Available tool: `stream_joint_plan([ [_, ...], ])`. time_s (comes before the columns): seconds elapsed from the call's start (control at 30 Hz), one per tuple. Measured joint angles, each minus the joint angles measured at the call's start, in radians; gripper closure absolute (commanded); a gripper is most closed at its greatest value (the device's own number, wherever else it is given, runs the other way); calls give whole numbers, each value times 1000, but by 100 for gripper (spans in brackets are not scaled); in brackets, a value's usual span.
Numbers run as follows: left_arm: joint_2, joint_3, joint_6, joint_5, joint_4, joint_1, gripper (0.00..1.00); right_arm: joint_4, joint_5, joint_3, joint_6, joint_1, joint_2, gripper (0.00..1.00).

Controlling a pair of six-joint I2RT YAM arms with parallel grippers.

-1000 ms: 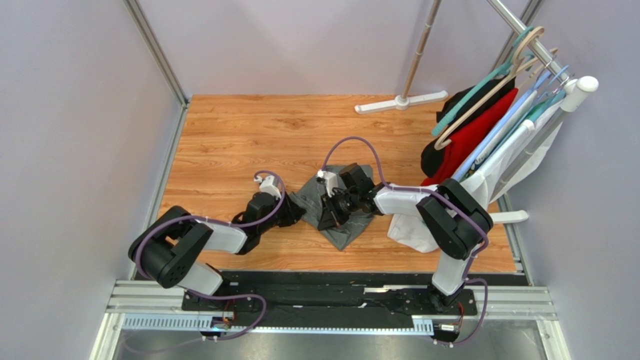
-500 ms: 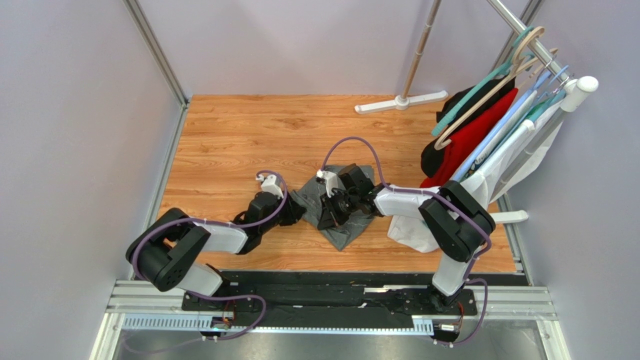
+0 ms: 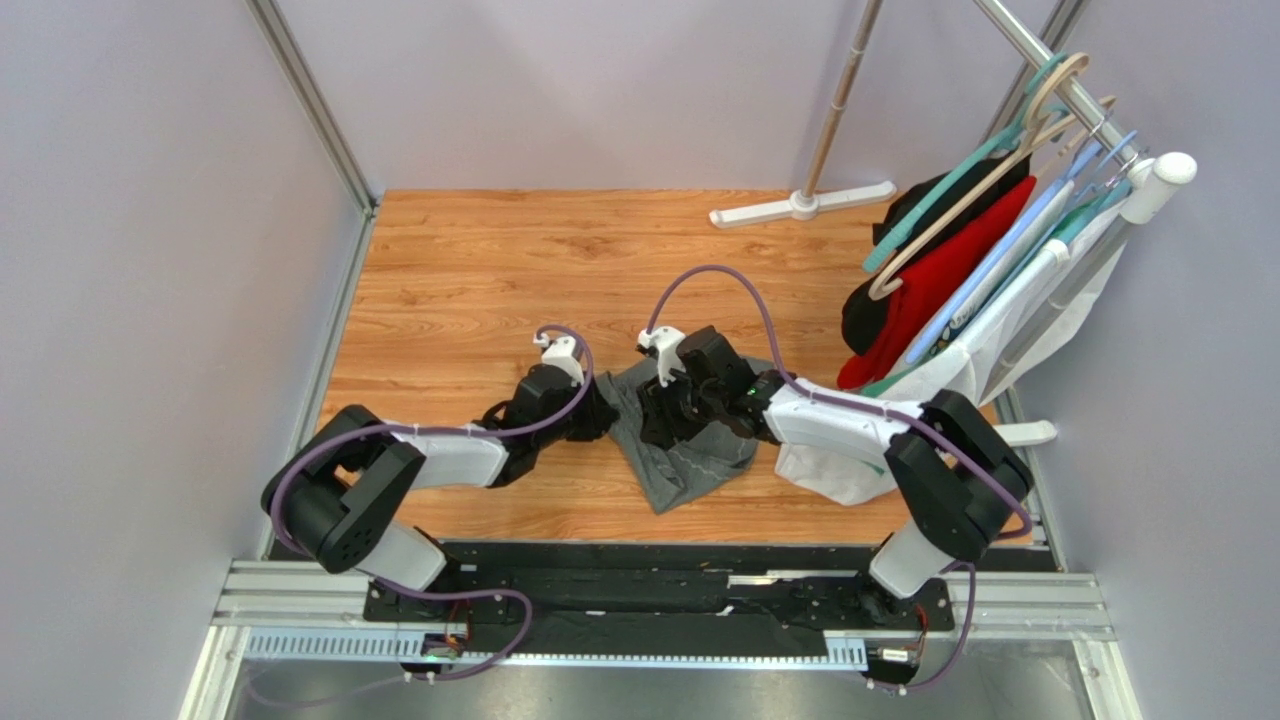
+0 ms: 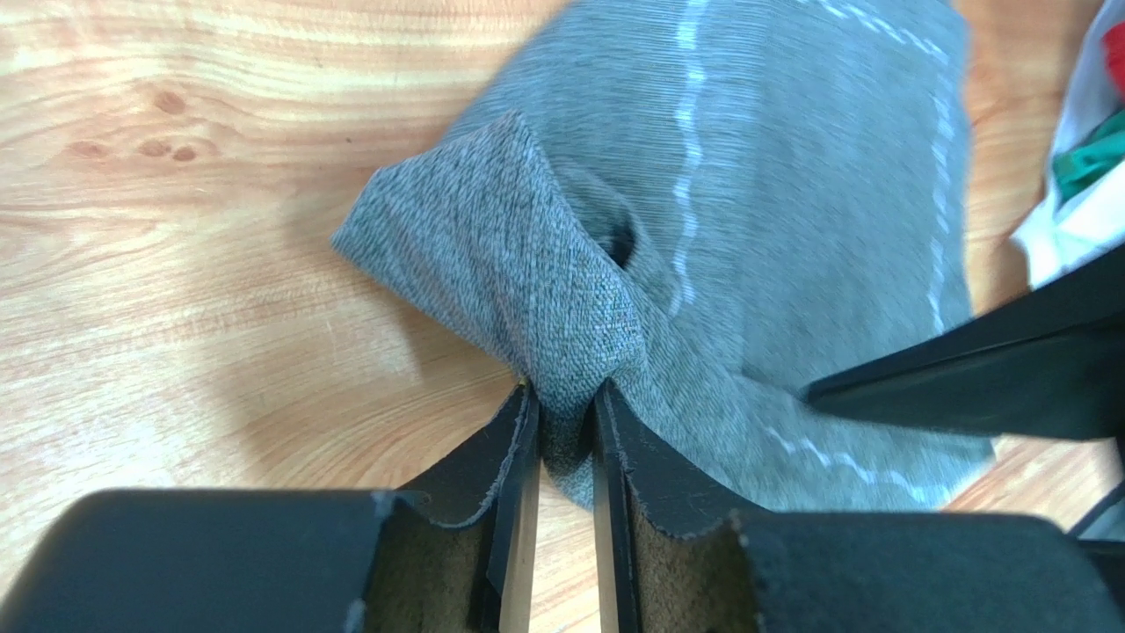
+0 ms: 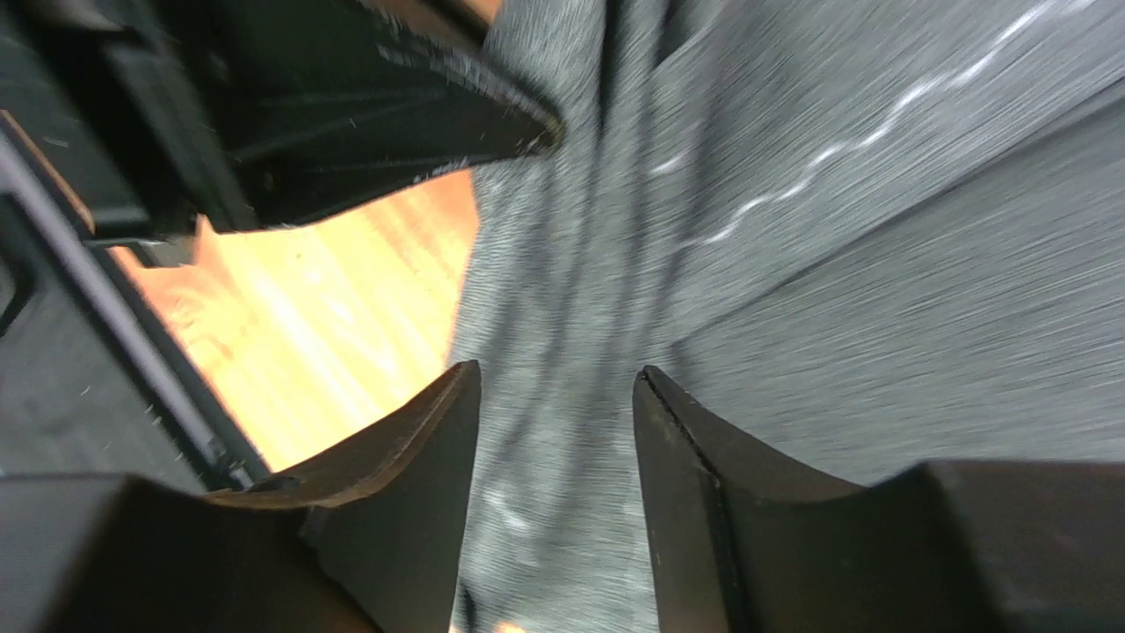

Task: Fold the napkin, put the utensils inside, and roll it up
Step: Roll the napkin with the utensil

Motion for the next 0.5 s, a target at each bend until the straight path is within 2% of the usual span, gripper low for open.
stream_joint_plan([
  [0.1, 20, 23, 13, 18, -28, 0, 100, -2, 95, -19, -1, 29, -64, 47],
  [0.27, 26, 51, 31, 41, -68, -1, 100, 8, 372, -29, -23, 199, -124, 47],
  [0.5, 26, 62, 34, 51, -97, 0, 100, 2, 697, 31, 6, 418, 34, 47],
])
